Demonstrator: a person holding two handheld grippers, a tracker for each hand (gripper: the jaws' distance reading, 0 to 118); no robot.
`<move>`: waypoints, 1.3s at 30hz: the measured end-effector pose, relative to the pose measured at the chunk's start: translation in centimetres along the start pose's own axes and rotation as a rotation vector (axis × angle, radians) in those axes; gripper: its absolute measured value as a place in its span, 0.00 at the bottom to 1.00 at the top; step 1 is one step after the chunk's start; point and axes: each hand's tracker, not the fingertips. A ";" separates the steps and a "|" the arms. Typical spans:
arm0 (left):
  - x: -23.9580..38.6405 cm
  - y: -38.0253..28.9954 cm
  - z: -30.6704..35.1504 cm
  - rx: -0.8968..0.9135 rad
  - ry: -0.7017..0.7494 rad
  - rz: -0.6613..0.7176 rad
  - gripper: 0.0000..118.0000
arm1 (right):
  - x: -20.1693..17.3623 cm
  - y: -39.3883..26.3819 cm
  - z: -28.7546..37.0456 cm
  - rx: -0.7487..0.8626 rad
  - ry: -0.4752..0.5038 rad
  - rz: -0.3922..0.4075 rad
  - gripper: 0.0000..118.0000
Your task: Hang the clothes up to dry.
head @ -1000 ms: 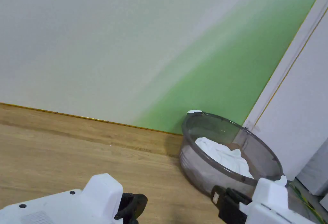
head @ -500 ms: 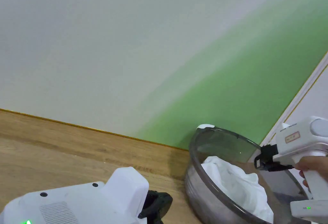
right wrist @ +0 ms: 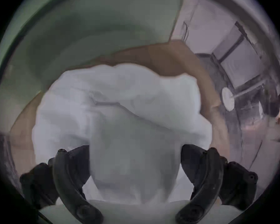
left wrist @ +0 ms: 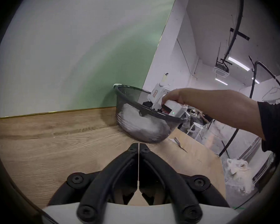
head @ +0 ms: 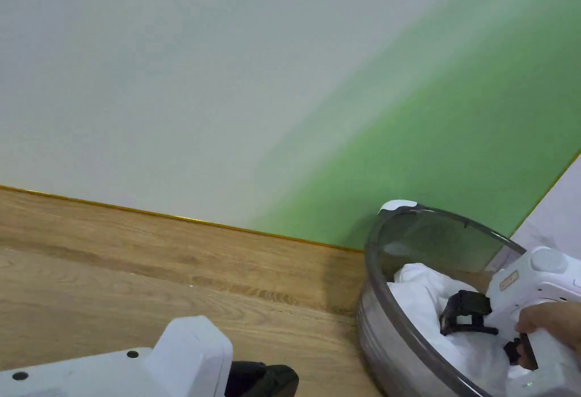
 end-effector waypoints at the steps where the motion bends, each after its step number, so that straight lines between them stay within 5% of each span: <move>1: 0.0 -0.2 -0.1 0.000 -0.005 0.008 0.00 | -0.1 -1.1 -0.2 0.000 0.027 -0.025 0.96; 3: 0.0 -0.5 -0.2 -0.001 -0.007 0.016 0.00 | -0.8 -1.7 0.5 0.035 0.008 -0.003 0.93; 8: 0.6 -0.9 -0.4 -0.012 -0.018 0.037 0.00 | -2.4 -2.3 3.9 0.082 0.079 0.054 0.21; 11: 1.8 -0.7 0.7 -0.008 -0.016 0.016 0.00 | -4.2 -3.5 4.8 0.090 -0.061 0.140 0.21; 14: 2.8 0.0 2.8 0.003 0.002 -0.033 0.00 | -5.0 -4.5 7.5 0.160 -0.025 0.111 0.21; 25: 6.6 0.6 11.7 0.149 -0.015 -0.051 0.00 | -10.3 -13.8 30.2 0.594 -0.059 0.259 0.22; 35: 7.5 -4.6 21.1 0.163 -0.041 0.004 0.00 | -17.5 -28.5 45.1 0.832 0.070 0.528 0.22; 39: 6.2 -7.2 24.9 0.165 0.102 0.055 0.00 | -21.2 -33.0 45.8 0.819 0.186 0.622 0.22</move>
